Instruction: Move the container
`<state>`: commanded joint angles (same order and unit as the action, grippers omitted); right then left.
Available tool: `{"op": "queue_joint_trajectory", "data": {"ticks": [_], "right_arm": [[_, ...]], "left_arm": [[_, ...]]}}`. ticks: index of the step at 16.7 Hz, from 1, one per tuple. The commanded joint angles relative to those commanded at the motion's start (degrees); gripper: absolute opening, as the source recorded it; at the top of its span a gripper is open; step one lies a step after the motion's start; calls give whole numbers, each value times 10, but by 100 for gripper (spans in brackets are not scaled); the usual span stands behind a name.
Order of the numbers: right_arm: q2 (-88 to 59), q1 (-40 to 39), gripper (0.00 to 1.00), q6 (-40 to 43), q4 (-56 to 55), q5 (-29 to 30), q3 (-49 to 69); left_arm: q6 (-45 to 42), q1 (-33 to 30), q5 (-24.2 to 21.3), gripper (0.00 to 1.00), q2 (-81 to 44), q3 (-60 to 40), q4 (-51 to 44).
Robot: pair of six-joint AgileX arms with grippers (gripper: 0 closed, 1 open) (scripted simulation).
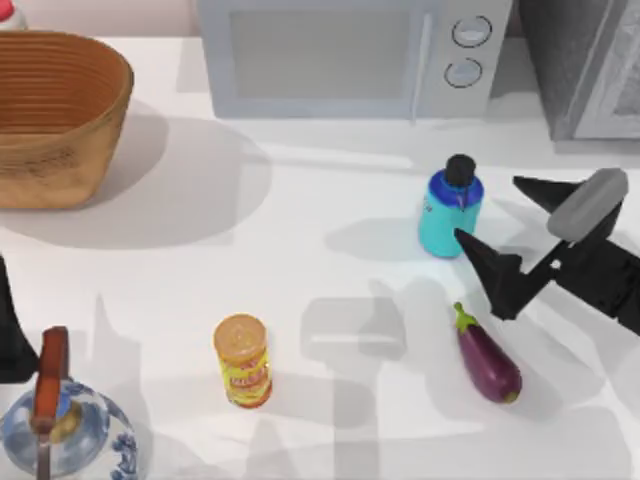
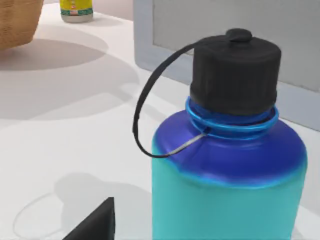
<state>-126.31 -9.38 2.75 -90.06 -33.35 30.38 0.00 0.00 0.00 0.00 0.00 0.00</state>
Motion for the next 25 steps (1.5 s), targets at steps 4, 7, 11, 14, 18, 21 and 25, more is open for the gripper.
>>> {"op": "queue_joint_trajectory", "data": {"ticks": [4,7,11,14,18,21,25], "right_arm": [[-36,-47,100,-5,45,48,84],[-65,-73,100,-5,51,73,114],[-66,-75,100,-5,51,74,115],[-66,-75,77,-5,51,74,115],[-66,-75,47,-5,51,74,115],[-66,-75,25,-5,51,74,115],[-66,-75,0,-5,51,74,115]], "left_arm": [[0,0,0,100,0,0,0],[0,0,0,100,0,0,0],[0,0,0,100,0,0,0],[0,0,0,100,0,0,0],[0,0,0,100,0,0,0],[0,0,0,100,0,0,0],[0,0,0,100,0,0,0]]}}
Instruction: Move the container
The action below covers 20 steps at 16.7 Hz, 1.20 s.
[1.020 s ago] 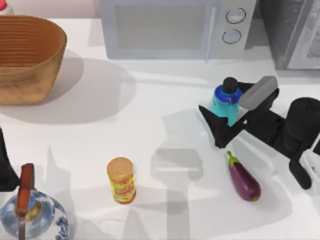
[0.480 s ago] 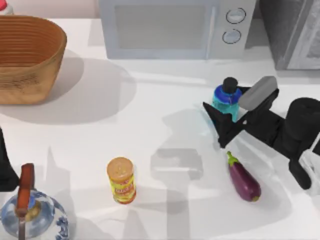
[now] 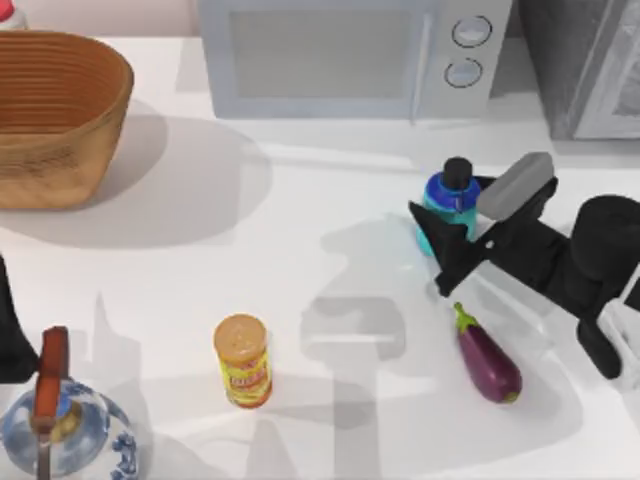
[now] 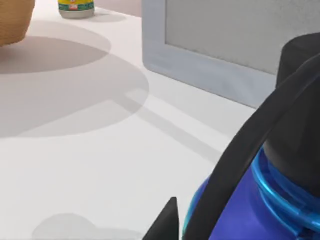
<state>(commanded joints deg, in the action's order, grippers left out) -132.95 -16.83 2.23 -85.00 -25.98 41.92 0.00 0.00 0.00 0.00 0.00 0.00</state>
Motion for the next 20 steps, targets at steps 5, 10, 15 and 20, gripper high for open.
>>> {"op": "queue_joint_trajectory", "data": {"ticks": [5,10,15,20], "right_arm": [[0,0,0,0,0,0,0],[2,9,0,4,7,-7,3],[7,118,0,69,114,-117,23],[39,305,0,191,285,-292,62]], "left_arm": [[0,0,0,100,0,0,0],[0,0,0,100,0,0,0],[0,0,0,100,0,0,0],[0,0,0,100,0,0,0]]}}
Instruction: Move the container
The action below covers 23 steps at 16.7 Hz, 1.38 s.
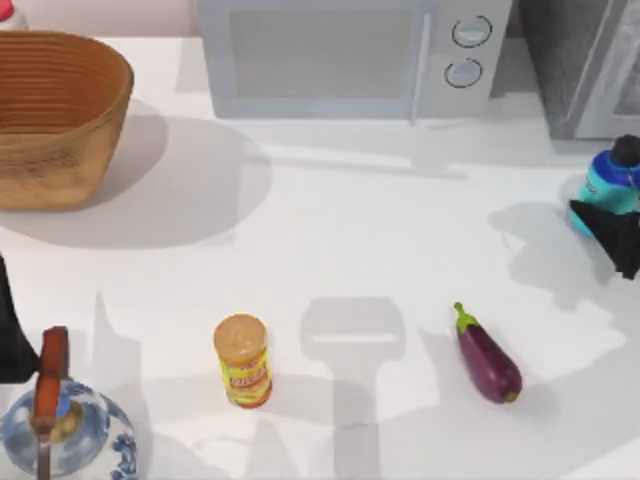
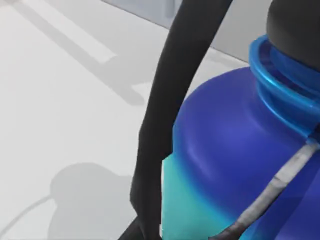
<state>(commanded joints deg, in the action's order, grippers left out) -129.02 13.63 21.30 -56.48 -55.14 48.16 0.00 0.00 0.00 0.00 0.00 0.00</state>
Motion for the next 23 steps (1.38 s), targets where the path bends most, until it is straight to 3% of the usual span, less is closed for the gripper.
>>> {"op": "queue_joint_trajectory", "data": {"ticks": [5,9,16,23], "right_arm": [[53,196,0,122,187,-175,42],[76,283,0,171,274,-260,53],[74,281,0,169,274,-267,53],[41,187,0,66,112,-246,47]], "left_arm": [[0,0,0,100,0,0,0],[0,0,0,100,0,0,0],[0,0,0,100,0,0,0],[0,0,0,100,0,0,0]]}}
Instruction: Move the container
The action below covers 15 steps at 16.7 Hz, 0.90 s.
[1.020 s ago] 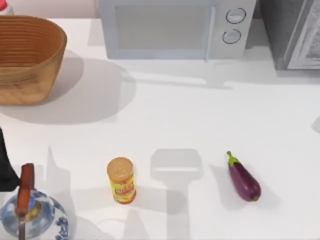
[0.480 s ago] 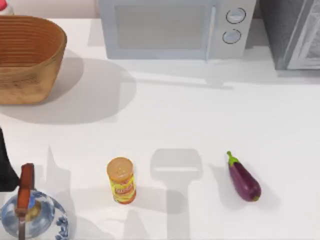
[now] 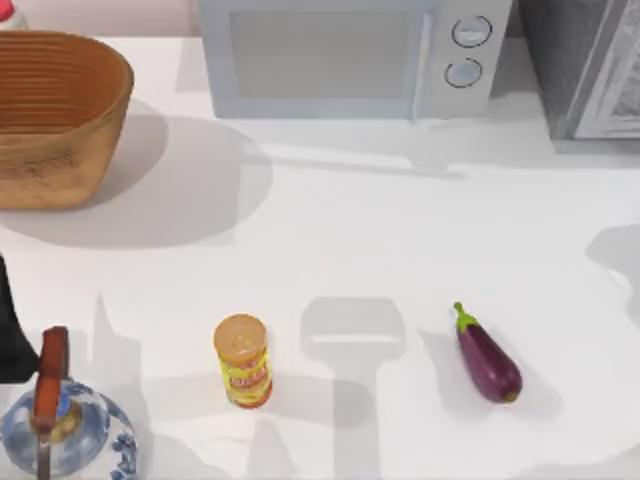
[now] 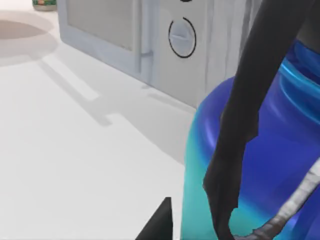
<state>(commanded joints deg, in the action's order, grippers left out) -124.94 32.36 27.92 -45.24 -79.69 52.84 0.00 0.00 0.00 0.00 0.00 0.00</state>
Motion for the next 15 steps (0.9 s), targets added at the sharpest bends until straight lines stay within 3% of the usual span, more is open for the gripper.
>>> {"op": "queue_joint_trajectory", "data": {"ticks": [7,14,15], "right_arm": [[-68,5,0,-96,-139,44,-12],[-74,19,0,-106,-160,55,-3],[-74,19,8,-106,-160,55,-3]], "left_arm": [[0,0,0,100,0,0,0],[0,0,0,100,0,0,0],[0,0,0,100,0,0,0]]}}
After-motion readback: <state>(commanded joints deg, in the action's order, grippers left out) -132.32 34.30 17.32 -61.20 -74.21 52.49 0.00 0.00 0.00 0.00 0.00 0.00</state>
